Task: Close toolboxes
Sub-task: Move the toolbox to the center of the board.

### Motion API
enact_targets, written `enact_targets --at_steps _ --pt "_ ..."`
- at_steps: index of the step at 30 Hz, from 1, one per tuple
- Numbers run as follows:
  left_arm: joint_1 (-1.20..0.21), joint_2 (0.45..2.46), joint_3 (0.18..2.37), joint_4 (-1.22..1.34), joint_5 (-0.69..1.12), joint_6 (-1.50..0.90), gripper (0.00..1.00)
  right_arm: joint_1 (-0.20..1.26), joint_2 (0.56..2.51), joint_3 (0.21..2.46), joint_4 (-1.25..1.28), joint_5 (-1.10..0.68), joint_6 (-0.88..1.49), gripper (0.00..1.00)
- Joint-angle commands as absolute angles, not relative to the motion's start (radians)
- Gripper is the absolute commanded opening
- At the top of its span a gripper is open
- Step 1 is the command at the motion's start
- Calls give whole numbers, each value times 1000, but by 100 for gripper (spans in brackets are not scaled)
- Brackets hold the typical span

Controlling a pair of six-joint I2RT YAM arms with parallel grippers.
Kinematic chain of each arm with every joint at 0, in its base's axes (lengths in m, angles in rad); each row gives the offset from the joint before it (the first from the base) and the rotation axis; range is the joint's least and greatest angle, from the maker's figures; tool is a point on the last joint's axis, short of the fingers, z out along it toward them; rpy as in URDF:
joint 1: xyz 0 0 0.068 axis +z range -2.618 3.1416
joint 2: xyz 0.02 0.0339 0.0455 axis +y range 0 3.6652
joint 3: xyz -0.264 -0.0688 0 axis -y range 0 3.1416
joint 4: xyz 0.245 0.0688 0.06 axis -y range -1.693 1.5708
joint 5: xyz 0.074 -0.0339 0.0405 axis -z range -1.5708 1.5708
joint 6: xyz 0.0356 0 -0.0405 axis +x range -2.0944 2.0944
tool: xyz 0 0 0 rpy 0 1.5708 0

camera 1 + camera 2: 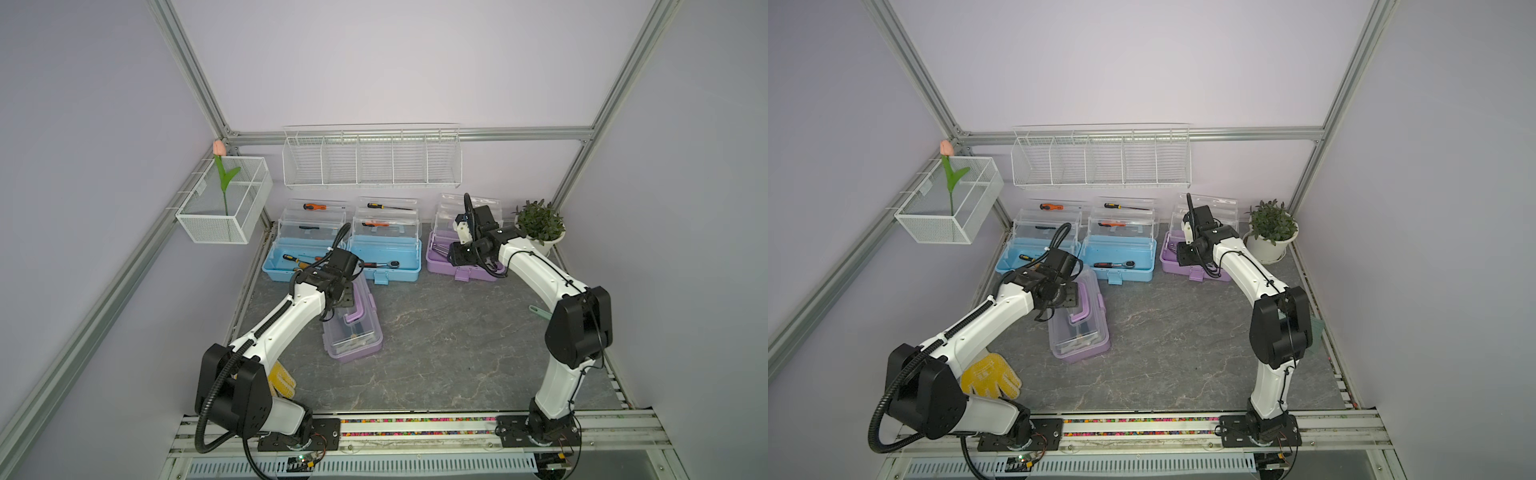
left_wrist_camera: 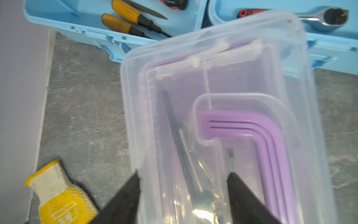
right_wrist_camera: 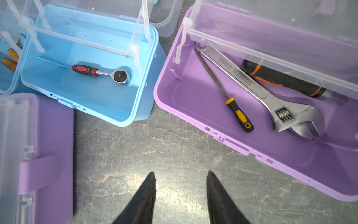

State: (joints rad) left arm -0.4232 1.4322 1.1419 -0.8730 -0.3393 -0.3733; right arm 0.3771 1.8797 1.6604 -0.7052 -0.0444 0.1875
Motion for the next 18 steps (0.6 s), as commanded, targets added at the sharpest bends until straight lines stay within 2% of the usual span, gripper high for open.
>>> enact_targets --at_steps 1,3,6,7,15,18 --pt "-393 1434 1160 -971 -365 -310 57 407 1917 1686 -692 -16 156 50" --pt "-393 1424 1181 -974 -347 -316 77 416 1948 1713 -685 -18 165 58" --pt "-393 1392 1195 -977 -315 -319 97 424 2001 1765 -686 -5 150 60" --pt "-393 1376 1195 -976 -298 -322 99 426 2017 1780 -687 -2 143 60" --pt "-396 1185 1137 -906 -53 -342 99 435 2168 1916 -704 45 90 60" --pt "-406 1112 1099 -907 -30 -371 99 434 2235 1995 -746 32 90 58"
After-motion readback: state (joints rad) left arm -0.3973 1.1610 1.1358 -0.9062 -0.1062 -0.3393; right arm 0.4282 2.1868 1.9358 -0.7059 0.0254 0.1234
